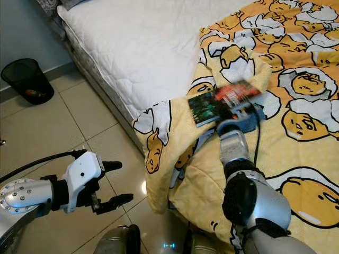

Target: Clean up the room

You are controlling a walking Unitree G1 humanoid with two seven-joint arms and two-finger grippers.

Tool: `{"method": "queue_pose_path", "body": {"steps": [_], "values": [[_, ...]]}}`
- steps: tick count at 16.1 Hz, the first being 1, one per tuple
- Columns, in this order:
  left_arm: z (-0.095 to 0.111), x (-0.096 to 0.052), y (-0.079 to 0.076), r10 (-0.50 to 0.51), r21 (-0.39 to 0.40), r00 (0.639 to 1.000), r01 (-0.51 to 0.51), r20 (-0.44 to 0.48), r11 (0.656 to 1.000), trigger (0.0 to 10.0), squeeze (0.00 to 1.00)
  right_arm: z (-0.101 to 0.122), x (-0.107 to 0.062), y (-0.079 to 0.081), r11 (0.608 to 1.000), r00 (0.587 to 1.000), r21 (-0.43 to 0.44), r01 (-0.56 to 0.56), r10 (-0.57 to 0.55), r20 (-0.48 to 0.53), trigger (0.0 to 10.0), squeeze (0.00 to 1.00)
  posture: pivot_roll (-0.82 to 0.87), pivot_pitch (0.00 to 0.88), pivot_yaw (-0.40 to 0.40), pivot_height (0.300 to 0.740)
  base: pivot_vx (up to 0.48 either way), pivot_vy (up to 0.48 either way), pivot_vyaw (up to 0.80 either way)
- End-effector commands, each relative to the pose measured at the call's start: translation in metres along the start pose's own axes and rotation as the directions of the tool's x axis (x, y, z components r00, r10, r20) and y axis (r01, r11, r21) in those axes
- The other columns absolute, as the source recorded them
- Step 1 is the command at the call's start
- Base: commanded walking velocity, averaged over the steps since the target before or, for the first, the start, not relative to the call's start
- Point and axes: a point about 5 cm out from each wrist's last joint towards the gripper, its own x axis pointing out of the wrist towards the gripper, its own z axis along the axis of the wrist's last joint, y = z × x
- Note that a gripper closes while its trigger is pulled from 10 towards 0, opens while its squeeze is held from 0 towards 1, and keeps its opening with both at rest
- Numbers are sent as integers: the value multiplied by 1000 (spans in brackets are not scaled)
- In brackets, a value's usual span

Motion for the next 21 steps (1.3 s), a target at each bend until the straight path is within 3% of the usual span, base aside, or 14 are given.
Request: {"method": "queue_pose_path", "body": {"steps": [1,3,7,8,9,11,12,13,14,15,16,17,18,21], "values": [[-2,1,-1,3,2,1000,-3,-4,1000,10000,565,6,3,11,993,998,-99,-59,62,22,0,0,216,156,9,740,0,0,0],[-2,1,-1,8,2,1000,-8,-4,1000,10000,561,11,3,14,977,994,-196,-87,99,51,0,0,215,151,10,740,0,0,0],[-3,-1,3,82,-52,996,-80,31,995,10000,561,29,-2,12,978,971,-164,-129,158,179,0,0,193,117,20,740,0,0,0],[-3,0,6,98,-55,995,-96,33,994,10000,561,31,-3,13,965,966,-215,-147,187,177,0,0,188,106,23,740,0,0,0],[-6,2,7,111,-48,994,-110,23,993,10000,545,30,-7,7,932,967,-332,-146,205,149,0,0,180,99,26,740,0,0,0],[-7,3,7,112,-45,993,-111,21,993,10000,529,30,-9,2,938,969,-320,-135,192,154,0,0,177,93,24,740,0,0,0],[-6,4,6,117,-49,993,-115,28,992,10000,514,29,-11,-3,968,974,-207,-144,176,145,0,0,173,81,21,740,0,0,0],[-5,3,5,125,-64,991,-122,40,990,10000,510,18,-14,-14,990,989,-18,-139,140,48,1490,0,169,74,20,740,0,0,0],[-6,3,2,125,-70,991,-122,41,990,10000,502,-3,-19,-28,996,991,19,-83,84,-106,2431,0,166,72,22,740,0,0,0],[-8,3,-1,121,-69,992,-118,38,991,10000,498,-19,-25,-42,1000,979,0,11,-11,-206,4980,0,166,74,24,740,0,0,0],[-8,4,-2,117,-68,992,-114,37,991,10000,498,-27,-28,-51,995,965,30,93,-82,-249,10000,0,168,77,24,740,0,0,0],[-9,4,-3,113,-67,993,-111,37,992,10000,494,-43,-36,-62,962,921,133,238,-180,-347,10000,0,170,80,23,740,0,0,0],[-9,3,-4,113,-67,993,-111,35,992,10000,490,-58,-46,-69,930,873,166,328,-231,-430,10000,0,176,80,20,740,0,0,0],[-11,1,-4,112,-61,993,-111,26,992,10000,490,-64,-48,-68,941,859,104,321,-244,-450,10000,0,177,82,19,740,0,0,0]]}}
